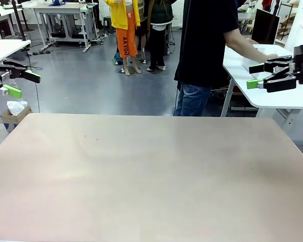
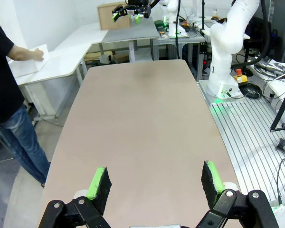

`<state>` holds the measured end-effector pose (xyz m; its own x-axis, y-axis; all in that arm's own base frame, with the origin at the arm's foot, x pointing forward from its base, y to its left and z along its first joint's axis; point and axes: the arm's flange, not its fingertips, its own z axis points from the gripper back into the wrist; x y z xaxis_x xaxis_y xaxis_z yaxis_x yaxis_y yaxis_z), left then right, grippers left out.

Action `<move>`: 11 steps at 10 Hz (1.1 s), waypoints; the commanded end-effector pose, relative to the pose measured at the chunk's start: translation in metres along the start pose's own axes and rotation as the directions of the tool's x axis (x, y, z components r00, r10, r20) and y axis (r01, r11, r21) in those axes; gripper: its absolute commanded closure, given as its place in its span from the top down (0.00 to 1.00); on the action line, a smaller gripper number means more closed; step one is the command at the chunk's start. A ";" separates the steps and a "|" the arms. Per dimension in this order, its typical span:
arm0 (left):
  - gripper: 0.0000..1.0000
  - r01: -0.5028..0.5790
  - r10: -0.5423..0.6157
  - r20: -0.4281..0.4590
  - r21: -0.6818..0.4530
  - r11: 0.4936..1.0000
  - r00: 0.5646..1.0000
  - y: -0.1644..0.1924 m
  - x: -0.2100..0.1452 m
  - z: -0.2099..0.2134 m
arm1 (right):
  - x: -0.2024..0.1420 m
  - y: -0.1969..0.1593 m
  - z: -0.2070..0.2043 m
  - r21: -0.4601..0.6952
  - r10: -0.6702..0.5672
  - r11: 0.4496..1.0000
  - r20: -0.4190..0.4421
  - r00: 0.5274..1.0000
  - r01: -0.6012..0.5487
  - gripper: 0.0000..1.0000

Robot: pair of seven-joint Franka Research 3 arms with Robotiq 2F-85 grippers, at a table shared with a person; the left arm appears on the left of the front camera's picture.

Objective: Stack the cups and store them in the basket.
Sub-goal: Place the stack of Reusable plastic cups into the Pantry Basket.

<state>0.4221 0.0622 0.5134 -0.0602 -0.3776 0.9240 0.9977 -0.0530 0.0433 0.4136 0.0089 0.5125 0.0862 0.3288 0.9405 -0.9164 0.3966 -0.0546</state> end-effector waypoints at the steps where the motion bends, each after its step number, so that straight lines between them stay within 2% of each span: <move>1: 1.00 -0.007 0.007 0.003 -0.007 1.000 1.000 -0.002 0.003 0.000 | 0.002 0.000 -0.002 -0.007 -0.008 1.000 0.025 1.000 0.009 1.00; 11: 1.00 -0.007 0.007 0.003 -0.007 1.000 1.000 -0.002 0.003 0.000 | 0.002 0.000 -0.002 -0.007 -0.008 1.000 0.025 1.000 0.009 1.00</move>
<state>0.4221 0.0622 0.5134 -0.0602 -0.3776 0.9240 0.9977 -0.0530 0.0433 0.4136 0.0089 0.5125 0.0862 0.3289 0.9404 -0.9164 0.3966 -0.0547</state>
